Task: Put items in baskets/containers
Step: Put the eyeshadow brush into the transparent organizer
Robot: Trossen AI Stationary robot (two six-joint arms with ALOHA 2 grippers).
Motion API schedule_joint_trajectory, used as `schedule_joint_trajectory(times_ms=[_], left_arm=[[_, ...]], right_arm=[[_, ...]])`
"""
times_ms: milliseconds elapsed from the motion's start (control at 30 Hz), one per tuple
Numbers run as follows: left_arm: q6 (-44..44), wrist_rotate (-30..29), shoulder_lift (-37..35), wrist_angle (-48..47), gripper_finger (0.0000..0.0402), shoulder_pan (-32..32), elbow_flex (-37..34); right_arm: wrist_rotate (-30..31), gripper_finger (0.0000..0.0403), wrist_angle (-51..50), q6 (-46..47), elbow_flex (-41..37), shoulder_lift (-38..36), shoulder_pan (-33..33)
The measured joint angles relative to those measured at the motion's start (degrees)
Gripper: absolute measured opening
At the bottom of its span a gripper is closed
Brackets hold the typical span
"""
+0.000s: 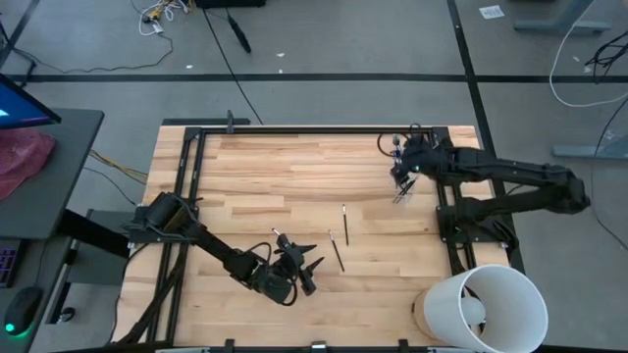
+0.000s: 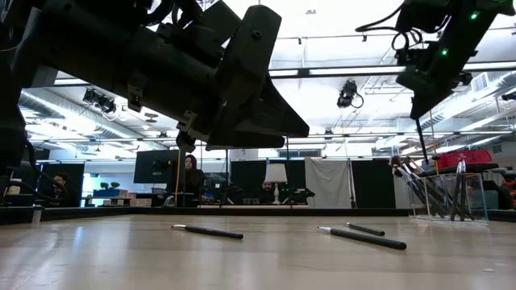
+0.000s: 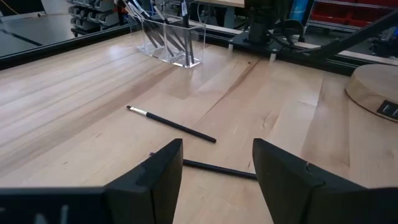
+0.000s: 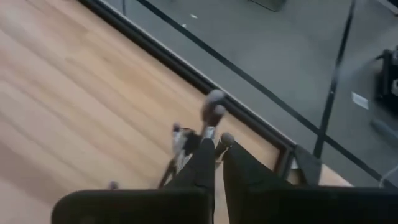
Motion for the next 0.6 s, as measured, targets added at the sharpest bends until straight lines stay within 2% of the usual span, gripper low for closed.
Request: schedule_joint_trajectory(times_ms=[167,400,600], left_arm=[[0.02,0.0,0.0,-0.02,0.0197,0.0,0.0],[0.02,0.0,0.0,0.0,0.0197,0.0,0.0],[-0.04,0.0,0.02,0.0,0.0197,-0.09,0.0]], right_arm=[[-1.09,0.0007,2.21,-3.66,0.0,0.18,-5.63],[-10.15,0.0008,13.75,-8.84,-5.7,0.74,-13.45],[-12.56,0.0008,13.88,-9.03,-7.57,3.89,-18.05]])
